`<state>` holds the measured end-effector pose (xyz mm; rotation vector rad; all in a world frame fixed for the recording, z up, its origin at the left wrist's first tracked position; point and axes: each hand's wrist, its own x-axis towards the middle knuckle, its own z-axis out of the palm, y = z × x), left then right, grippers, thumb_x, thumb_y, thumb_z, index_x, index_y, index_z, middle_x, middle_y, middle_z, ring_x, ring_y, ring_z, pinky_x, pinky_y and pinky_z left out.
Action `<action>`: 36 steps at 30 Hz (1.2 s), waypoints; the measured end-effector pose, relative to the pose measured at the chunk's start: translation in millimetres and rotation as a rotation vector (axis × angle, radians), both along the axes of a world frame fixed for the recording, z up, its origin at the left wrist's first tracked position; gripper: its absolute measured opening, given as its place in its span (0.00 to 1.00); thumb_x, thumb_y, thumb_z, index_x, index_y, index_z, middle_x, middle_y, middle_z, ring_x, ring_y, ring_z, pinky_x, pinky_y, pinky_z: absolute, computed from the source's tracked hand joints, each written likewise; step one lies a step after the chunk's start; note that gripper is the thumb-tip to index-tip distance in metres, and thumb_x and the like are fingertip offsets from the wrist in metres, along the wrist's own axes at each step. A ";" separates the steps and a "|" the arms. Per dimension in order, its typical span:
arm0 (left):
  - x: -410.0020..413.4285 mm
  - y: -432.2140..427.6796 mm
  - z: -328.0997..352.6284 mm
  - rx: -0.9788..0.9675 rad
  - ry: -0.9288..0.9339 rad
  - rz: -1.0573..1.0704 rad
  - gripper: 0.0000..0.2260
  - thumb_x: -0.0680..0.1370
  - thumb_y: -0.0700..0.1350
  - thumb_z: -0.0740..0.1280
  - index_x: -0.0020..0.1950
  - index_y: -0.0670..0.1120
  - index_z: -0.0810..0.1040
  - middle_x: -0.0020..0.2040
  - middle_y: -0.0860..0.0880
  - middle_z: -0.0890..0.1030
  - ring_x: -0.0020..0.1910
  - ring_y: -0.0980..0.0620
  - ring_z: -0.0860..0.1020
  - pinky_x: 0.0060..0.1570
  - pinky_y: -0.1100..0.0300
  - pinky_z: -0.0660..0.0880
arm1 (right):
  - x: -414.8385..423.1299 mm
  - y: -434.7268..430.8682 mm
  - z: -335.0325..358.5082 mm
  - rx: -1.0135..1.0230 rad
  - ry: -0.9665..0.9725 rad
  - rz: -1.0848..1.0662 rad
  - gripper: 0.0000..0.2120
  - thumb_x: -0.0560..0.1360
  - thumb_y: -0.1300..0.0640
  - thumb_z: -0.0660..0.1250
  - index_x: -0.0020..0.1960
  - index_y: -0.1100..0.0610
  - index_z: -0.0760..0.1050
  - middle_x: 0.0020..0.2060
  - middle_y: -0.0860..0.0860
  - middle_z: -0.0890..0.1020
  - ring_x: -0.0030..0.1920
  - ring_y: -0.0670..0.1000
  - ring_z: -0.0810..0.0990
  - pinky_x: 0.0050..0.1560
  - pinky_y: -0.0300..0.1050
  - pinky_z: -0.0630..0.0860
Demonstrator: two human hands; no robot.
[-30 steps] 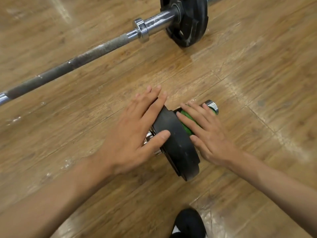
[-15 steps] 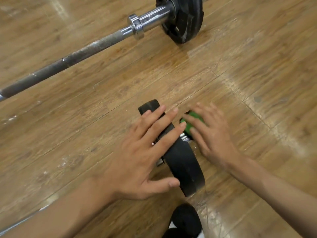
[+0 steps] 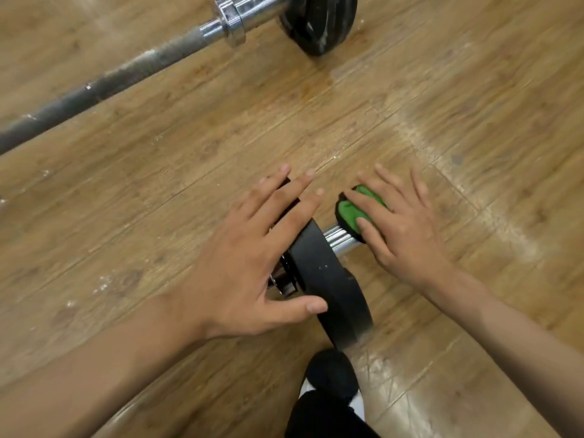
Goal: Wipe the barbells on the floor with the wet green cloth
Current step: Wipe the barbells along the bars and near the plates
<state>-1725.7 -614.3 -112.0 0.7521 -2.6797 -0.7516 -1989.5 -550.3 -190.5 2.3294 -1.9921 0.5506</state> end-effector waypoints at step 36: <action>-7.6 -81.4 -0.6 -0.309 -0.023 0.286 0.31 0.79 0.59 0.64 0.76 0.42 0.73 0.78 0.41 0.70 0.80 0.40 0.65 0.76 0.38 0.63 | 46.7 -105.1 -51.2 -0.338 -0.143 0.235 0.20 0.86 0.53 0.61 0.77 0.53 0.71 0.77 0.60 0.68 0.78 0.63 0.66 0.78 0.62 0.59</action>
